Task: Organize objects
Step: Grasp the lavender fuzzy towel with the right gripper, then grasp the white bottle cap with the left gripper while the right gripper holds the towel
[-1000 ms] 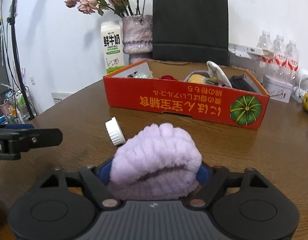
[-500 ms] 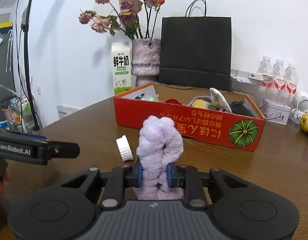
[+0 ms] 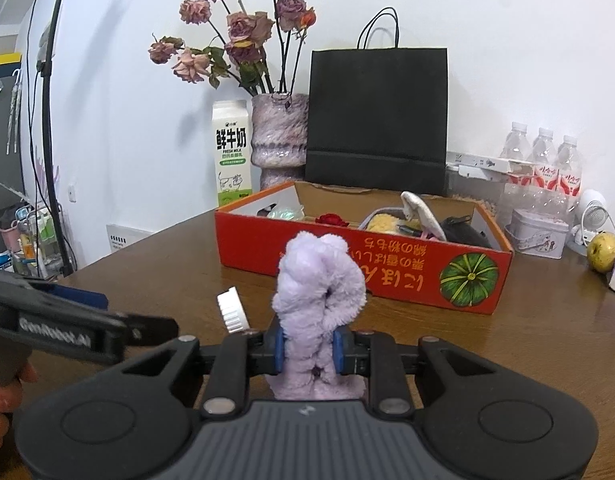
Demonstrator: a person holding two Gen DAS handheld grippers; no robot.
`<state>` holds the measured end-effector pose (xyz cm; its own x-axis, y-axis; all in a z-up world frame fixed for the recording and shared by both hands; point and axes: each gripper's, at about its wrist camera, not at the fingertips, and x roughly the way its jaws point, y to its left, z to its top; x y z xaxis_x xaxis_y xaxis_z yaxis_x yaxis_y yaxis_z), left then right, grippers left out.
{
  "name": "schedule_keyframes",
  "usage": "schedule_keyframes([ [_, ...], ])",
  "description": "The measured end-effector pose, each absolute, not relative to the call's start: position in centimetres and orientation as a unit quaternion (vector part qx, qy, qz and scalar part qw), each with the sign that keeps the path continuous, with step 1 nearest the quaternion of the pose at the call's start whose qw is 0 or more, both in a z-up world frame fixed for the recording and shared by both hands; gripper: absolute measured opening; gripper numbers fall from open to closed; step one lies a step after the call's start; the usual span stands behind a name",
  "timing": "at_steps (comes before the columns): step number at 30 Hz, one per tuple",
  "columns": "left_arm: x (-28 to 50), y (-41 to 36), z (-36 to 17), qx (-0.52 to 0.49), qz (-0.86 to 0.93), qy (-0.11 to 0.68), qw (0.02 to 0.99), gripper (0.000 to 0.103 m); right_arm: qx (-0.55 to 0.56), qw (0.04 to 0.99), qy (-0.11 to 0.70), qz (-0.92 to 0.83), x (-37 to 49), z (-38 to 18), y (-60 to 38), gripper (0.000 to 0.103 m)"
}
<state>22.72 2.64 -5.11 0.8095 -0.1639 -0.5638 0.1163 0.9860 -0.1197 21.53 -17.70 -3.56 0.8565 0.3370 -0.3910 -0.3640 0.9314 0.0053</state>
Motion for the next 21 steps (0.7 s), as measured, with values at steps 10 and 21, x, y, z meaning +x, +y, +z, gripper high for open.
schedule_keyframes([
  [10,25.3,0.0,-5.6,-0.026,-0.082,0.316,0.945,0.103,-0.035,0.968,0.183,0.169,22.1,-3.0,-19.8,0.021],
  [21,27.4,-2.4,-5.7,-0.009,-0.077,0.308,0.948,0.096,-0.035,0.972,0.182,0.146,23.0,-3.1,-22.7,0.021],
])
